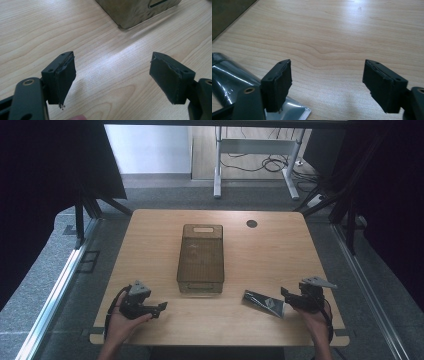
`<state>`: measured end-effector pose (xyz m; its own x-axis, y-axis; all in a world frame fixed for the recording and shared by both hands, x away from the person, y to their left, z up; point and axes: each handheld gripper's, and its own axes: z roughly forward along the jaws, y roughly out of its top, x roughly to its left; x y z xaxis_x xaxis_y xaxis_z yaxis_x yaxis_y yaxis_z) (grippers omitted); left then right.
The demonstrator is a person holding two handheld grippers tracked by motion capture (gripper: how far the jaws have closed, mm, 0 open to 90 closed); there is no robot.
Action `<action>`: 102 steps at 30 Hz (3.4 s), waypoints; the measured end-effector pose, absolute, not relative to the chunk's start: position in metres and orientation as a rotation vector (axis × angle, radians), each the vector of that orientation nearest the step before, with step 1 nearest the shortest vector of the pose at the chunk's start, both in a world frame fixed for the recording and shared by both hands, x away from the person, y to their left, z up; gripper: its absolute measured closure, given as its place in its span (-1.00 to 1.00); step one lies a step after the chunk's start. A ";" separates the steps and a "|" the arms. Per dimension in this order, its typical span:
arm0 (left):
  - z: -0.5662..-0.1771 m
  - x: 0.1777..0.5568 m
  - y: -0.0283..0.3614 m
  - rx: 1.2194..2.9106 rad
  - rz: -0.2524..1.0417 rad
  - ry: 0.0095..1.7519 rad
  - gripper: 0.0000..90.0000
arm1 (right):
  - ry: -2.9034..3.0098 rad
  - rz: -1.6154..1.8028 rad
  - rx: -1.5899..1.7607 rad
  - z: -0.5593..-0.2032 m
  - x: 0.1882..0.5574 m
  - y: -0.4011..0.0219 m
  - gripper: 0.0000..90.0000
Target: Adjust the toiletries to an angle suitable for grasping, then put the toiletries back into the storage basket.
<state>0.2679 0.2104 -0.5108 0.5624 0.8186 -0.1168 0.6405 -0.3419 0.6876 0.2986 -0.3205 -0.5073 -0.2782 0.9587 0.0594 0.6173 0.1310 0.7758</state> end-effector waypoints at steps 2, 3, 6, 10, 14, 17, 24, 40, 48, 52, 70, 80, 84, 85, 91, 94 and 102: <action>-0.511 0.268 0.210 2.095 0.322 1.166 -0.53 | 1.964 0.986 1.511 -0.507 0.299 -0.321 -0.38; -0.511 0.268 0.210 2.096 0.322 1.163 -0.53 | 1.974 0.995 1.509 -0.507 0.300 -0.321 -0.33; -0.510 0.267 0.208 2.097 0.322 1.155 -0.53 | 1.981 0.997 1.507 -0.508 0.300 -0.321 -0.32; -0.509 0.266 0.207 2.098 0.321 1.147 -0.53 | 1.986 0.982 1.490 -0.510 0.299 -0.319 -0.29; -0.510 0.265 0.207 2.098 0.318 1.145 -0.53 | 1.985 0.978 1.491 -0.511 0.299 -0.319 -0.27; -0.510 0.265 0.207 2.097 0.318 1.146 -0.53 | 1.985 0.986 1.489 -0.510 0.299 -0.319 -0.25; -0.509 0.265 0.208 2.094 0.321 1.148 -0.53 | 1.990 0.993 1.467 -0.507 0.298 -0.319 -0.25; -0.509 0.265 0.207 2.099 0.316 1.153 -0.53 | 2.048 1.017 1.434 -0.501 0.297 -0.312 -0.02; -0.509 0.267 0.207 2.100 0.308 1.154 -0.53 | 2.137 0.975 1.392 -0.492 0.300 -0.302 0.20; -0.510 0.268 0.205 2.108 0.298 1.147 -0.53 | 2.217 0.939 1.356 -0.487 0.300 -0.294 0.29; -0.509 0.269 0.204 2.100 0.295 1.141 -0.53 | 2.510 0.835 1.226 -0.476 0.302 -0.253 0.49; -0.508 0.269 0.205 2.096 0.297 1.143 -0.53 | 2.631 0.796 1.111 -0.473 0.301 -0.227 0.72; -0.509 0.269 0.205 2.104 0.298 1.135 -0.53 | 2.660 0.787 1.093 -0.473 0.298 -0.221 0.79; -0.509 0.269 0.205 2.104 0.296 1.135 -0.53 | 2.660 0.787 1.093 -0.473 0.298 -0.221 0.79; -0.510 0.269 0.203 2.110 0.296 1.137 -0.53 | 2.716 0.766 1.069 -0.476 0.297 -0.213 0.81; -0.510 0.269 0.203 2.108 0.297 1.138 -0.53 | 2.744 0.751 1.055 -0.480 0.297 -0.207 0.82; -0.510 0.269 0.204 2.106 0.298 1.140 -0.53 | 2.782 0.716 1.048 -0.489 0.302 -0.200 0.86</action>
